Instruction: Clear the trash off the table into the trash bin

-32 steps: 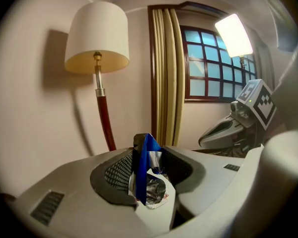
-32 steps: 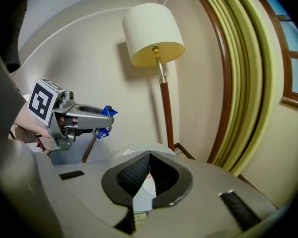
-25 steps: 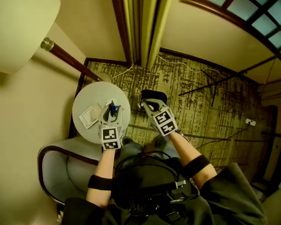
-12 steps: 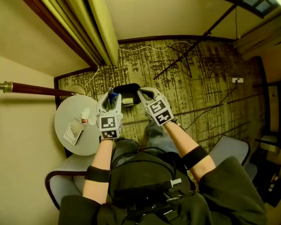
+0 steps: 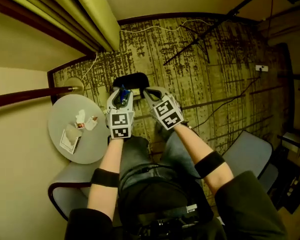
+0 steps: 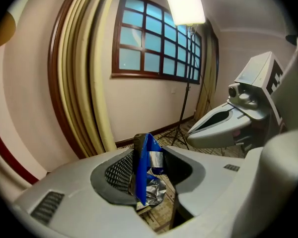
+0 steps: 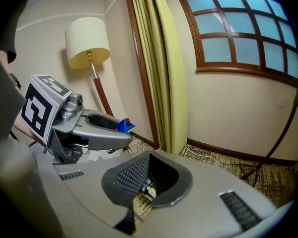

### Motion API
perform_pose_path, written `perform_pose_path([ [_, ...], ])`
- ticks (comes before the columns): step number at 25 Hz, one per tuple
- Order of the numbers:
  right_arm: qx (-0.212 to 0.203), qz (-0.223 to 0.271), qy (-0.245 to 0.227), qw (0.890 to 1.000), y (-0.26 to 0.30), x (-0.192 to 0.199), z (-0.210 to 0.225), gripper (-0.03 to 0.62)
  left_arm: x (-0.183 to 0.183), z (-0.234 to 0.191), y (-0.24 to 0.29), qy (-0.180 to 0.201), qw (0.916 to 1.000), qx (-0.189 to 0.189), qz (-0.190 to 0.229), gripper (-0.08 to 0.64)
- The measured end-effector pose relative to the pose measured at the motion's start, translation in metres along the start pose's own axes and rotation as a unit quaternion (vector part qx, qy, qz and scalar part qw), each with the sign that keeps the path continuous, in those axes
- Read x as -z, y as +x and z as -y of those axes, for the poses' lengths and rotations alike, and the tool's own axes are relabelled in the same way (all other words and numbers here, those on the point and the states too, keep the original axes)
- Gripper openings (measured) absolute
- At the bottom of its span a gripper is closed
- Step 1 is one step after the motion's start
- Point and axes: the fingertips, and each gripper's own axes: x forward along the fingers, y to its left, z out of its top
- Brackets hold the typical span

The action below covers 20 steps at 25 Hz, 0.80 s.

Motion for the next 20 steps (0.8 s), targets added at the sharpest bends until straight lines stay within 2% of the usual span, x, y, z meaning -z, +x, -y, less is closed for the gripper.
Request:
perform_pose_path([
  [9,0.000,-0.051,0.039,0.998,0.117,0.129,0.057,0.002,0.127,-0.010,0.137,-0.005,0.9974,0.010,-0.072,0.170],
  [20,0.017,-0.080,0.075,0.994,0.235,0.256,0.099,0.002,0.264,-0.012,0.273,-0.015,0.9929,0.036,-0.113,0.170],
])
